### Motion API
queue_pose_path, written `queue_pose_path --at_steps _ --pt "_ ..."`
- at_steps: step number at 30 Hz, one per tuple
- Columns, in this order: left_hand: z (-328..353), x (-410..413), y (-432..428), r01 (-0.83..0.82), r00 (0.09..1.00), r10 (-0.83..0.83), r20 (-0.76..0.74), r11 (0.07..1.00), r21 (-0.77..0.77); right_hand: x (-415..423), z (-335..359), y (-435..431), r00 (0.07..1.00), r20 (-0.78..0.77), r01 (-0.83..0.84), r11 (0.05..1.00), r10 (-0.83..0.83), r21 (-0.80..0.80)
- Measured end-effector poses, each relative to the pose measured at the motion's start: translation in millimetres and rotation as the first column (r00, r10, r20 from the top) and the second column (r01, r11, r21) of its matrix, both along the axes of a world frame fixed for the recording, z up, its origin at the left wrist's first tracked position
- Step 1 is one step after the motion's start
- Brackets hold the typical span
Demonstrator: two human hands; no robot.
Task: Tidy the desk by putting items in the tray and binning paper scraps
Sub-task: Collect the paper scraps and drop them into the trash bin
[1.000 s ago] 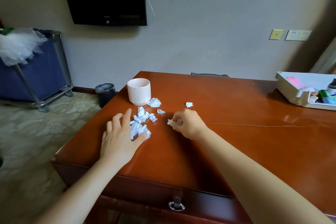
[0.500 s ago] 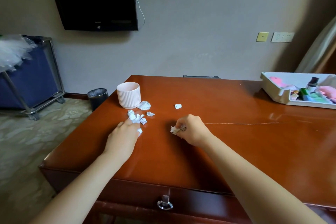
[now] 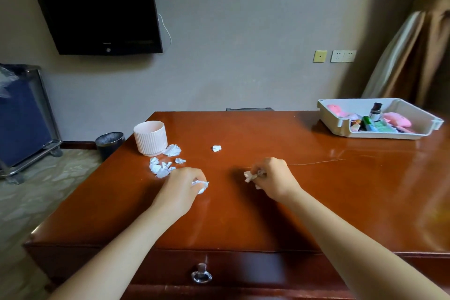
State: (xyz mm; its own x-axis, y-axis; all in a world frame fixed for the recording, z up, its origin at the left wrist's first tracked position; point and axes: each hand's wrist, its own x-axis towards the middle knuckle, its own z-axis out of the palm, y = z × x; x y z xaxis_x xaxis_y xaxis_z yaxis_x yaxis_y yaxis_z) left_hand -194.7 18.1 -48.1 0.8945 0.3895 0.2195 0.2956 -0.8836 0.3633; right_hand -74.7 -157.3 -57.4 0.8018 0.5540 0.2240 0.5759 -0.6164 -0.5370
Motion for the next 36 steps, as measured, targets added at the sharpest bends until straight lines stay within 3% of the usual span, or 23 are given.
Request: queue_pose_path --at_steps 8,18,27,36 --pt "16 36 -57 0.228 0.969 -0.205 0.138 0.958 -0.176 15 31 -60 0.994 0.042 0.100 0.992 -0.104 0.078" --pt "30 70 -170 0.508 0.861 -0.482 0.162 0.810 -0.295 0 63 -182 0.960 0.073 0.263 0.961 -0.269 0.083" --pt "16 89 -309 0.742 0.656 -0.731 0.186 0.581 -0.333 -39 47 -316 0.871 0.026 0.489 0.872 -0.490 0.030" --pt "-44 95 -430 0.817 0.476 -0.877 0.060 0.416 -0.398 -62 -21 -425 0.702 -0.142 0.701 0.713 -0.698 -0.037"
